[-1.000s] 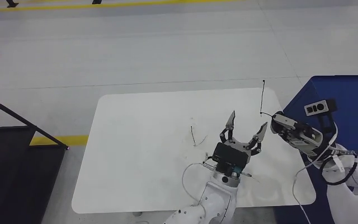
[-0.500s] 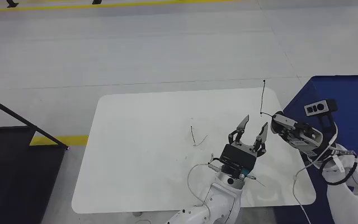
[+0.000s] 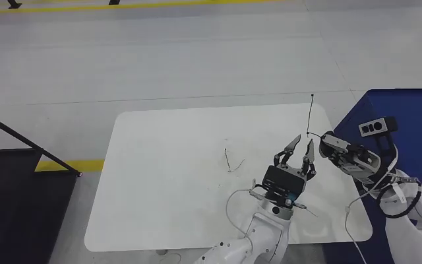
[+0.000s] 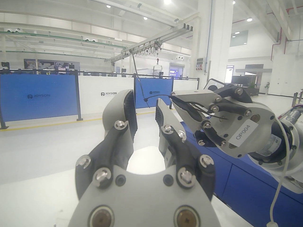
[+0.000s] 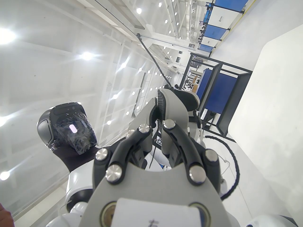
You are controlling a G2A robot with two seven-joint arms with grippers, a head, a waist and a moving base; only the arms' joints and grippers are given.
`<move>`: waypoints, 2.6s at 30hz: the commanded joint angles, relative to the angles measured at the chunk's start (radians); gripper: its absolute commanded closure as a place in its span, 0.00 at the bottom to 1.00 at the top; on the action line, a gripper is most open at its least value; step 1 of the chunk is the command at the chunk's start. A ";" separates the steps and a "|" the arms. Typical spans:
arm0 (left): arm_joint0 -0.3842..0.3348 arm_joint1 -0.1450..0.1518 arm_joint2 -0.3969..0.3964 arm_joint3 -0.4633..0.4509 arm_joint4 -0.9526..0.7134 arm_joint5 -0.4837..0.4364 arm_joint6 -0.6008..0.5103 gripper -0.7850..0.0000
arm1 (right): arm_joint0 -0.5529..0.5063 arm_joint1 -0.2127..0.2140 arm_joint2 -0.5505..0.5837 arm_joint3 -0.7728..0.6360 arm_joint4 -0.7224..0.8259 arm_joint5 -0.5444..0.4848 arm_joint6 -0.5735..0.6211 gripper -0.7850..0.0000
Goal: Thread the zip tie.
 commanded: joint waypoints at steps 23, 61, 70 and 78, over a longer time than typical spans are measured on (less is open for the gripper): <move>-0.036 -0.023 0.012 0.044 -0.042 0.018 0.004 1.00 | 0.000 0.000 0.000 0.000 0.000 0.000 0.000 1.00; 0.010 0.010 0.021 0.022 0.026 -0.053 0.004 1.00 | 0.039 0.001 0.049 -0.013 0.018 0.068 -0.049 1.00; 0.019 0.014 0.017 0.038 0.104 -0.042 -0.011 1.00 | 0.056 0.003 0.075 0.001 0.044 0.088 -0.055 1.00; 0.018 0.011 0.015 0.081 0.209 -0.048 -0.039 1.00 | 0.062 0.002 0.091 0.007 0.067 0.095 -0.064 1.00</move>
